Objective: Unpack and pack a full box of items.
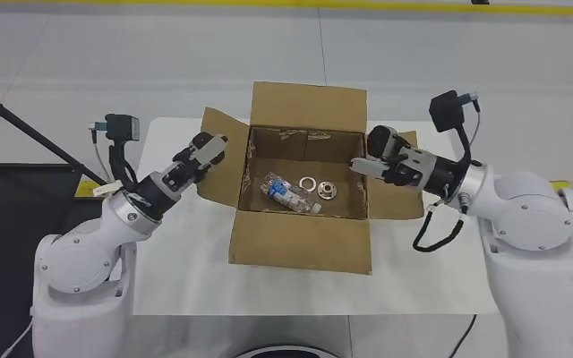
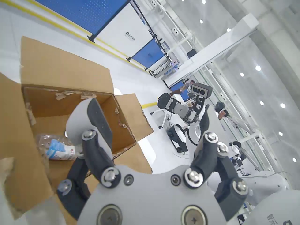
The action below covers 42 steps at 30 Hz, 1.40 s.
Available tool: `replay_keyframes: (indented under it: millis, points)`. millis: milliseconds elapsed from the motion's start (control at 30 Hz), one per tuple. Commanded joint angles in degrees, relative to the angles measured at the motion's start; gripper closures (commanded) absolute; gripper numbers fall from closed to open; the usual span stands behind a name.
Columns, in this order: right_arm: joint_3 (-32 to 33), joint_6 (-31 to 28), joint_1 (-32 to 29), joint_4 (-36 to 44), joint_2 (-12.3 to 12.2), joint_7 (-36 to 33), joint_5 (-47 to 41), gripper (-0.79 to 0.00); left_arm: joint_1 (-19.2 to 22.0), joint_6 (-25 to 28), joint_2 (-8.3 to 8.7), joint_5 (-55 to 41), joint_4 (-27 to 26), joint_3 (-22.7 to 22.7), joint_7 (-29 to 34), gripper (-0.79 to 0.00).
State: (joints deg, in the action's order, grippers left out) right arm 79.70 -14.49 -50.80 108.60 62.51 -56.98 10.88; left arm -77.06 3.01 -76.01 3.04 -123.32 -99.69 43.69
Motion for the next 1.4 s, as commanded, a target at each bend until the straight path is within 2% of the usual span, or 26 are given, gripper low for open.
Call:
replay_keyframes:
  millis: [0,500,700,867,1200,1367]
  points:
    - [-2.2,0.7,1.1,-0.3,0.1,-0.1,1.4,-0.785,-2.2,1.6,0.17,-1.8,0.5,-2.5,-0.2,-0.785]
    - [-3.2,0.4,1.1,0.6,0.2,0.3,2.8,-0.785,-3.0,2.1,0.23,-2.6,0.7,-3.0,-0.2,-0.785]
    - [-15.7,5.9,7.8,0.7,1.4,-0.1,18.3,-0.785,-2.2,-0.5,0.57,-3.4,1.9,-2.5,-2.8,-0.785]
    - [-27.5,9.2,17.1,-6.8,3.8,-2.0,24.0,-0.785,-1.6,-2.7,0.9,-5.3,3.9,-3.9,-4.8,-0.785]
    - [-45.1,9.1,30.2,-24.9,10.6,-3.1,26.5,-0.785,-3.1,-2.7,1.68,-8.0,4.5,-6.4,-5.3,-0.785]
    - [-49.8,8.6,33.2,-31.6,13.5,-3.7,25.8,-0.785,-3.3,-2.6,2.0,-8.6,4.6,-6.6,-5.7,-0.785]
